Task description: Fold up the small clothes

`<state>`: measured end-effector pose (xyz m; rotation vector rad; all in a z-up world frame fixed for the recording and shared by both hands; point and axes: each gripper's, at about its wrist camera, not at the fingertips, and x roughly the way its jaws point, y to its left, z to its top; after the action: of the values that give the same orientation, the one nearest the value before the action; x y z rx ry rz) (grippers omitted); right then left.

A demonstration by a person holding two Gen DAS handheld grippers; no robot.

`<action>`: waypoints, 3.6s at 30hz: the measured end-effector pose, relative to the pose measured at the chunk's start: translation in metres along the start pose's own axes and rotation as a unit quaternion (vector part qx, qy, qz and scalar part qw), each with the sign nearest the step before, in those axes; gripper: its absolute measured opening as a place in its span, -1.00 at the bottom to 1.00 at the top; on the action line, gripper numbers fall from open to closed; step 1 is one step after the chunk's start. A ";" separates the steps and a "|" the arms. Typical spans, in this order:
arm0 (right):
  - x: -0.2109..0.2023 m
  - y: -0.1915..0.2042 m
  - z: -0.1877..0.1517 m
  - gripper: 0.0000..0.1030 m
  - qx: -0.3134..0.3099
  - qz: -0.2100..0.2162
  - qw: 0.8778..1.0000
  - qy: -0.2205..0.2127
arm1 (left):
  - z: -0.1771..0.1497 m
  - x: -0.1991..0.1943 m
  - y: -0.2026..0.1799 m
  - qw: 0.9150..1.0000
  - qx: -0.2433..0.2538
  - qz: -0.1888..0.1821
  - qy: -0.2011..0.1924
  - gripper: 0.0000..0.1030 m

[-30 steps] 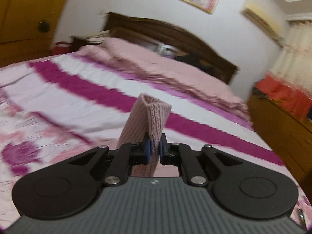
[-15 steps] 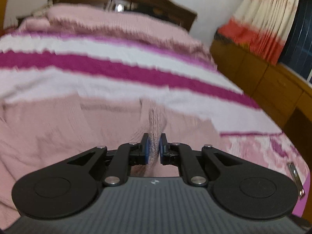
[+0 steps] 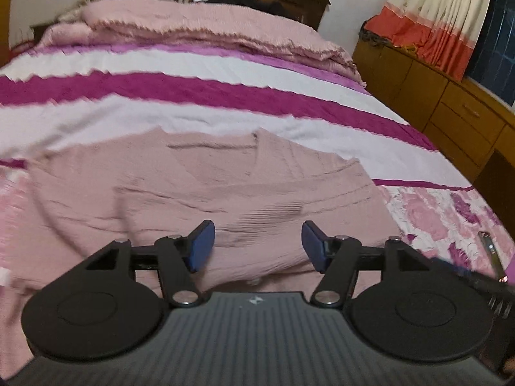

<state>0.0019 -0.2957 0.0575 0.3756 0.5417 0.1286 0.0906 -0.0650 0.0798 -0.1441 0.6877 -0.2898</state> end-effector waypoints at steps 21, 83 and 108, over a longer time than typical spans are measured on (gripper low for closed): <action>0.133 0.048 0.020 0.37 -0.092 0.071 0.987 0.107 | -0.018 -0.048 0.127 0.986 -0.044 0.157 -0.028 0.30; -0.056 0.052 -0.002 0.14 -0.153 0.020 0.987 0.055 | -0.059 -0.125 0.068 0.986 0.035 0.163 0.023 0.70; -0.114 0.081 -0.102 0.19 -0.355 0.057 0.914 0.187 | -0.163 -0.195 0.025 0.977 0.154 0.079 0.123 0.78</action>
<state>-0.1507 -0.2139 0.0621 -0.3418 0.8066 0.5011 -0.1519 0.0129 0.0672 0.2455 0.8855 -0.2596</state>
